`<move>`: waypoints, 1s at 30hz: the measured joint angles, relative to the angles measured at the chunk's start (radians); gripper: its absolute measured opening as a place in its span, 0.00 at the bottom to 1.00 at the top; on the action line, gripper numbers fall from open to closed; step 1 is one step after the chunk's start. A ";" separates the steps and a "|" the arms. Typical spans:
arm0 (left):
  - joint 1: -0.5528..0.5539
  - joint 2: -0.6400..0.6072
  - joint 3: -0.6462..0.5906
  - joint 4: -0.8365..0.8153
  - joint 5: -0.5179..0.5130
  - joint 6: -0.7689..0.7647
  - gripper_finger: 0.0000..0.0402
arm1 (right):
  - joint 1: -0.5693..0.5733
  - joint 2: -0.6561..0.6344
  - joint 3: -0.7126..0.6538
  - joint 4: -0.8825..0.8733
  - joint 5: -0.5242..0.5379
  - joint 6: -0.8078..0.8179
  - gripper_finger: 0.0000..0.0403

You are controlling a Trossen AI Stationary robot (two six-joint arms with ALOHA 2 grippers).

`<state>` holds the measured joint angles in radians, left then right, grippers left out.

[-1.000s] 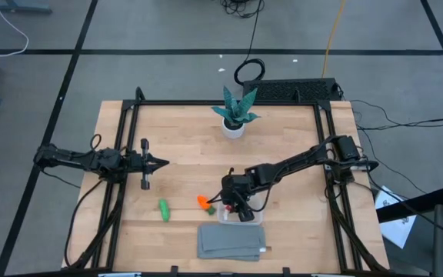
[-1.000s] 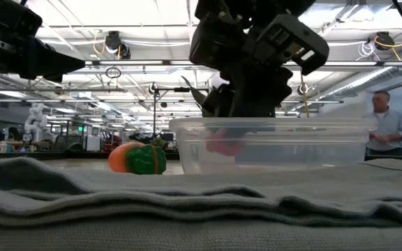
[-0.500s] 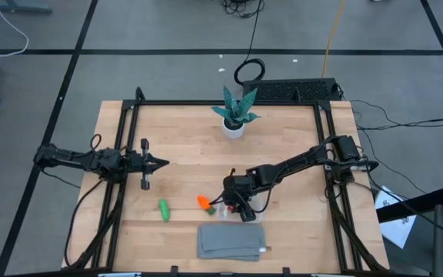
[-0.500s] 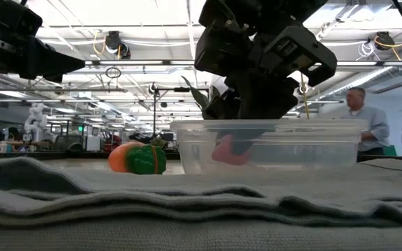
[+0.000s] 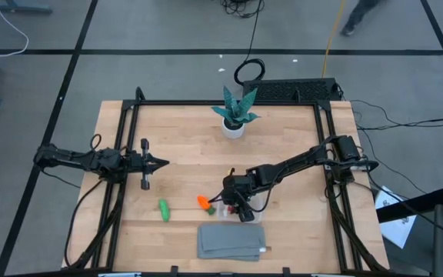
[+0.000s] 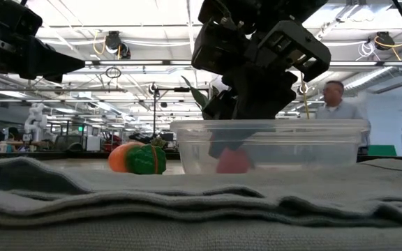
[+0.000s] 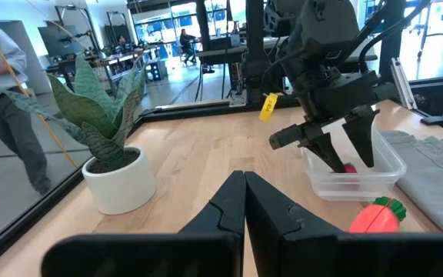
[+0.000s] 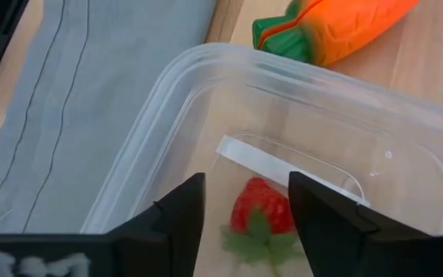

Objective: Pick and placing Produce into tupperware
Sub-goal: Put the red strawberry into the container, then put the orange carrot into the container

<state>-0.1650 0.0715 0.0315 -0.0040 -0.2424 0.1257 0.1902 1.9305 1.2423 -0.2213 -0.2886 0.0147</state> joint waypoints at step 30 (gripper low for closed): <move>0.000 0.000 0.000 -0.001 0.007 -0.023 0.02 | -0.034 -0.136 0.004 0.013 0.081 -0.060 0.03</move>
<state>-0.1650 0.0717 0.0315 -0.0048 -0.2356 0.1028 0.1566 1.7947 1.2465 -0.2084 -0.2077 -0.0452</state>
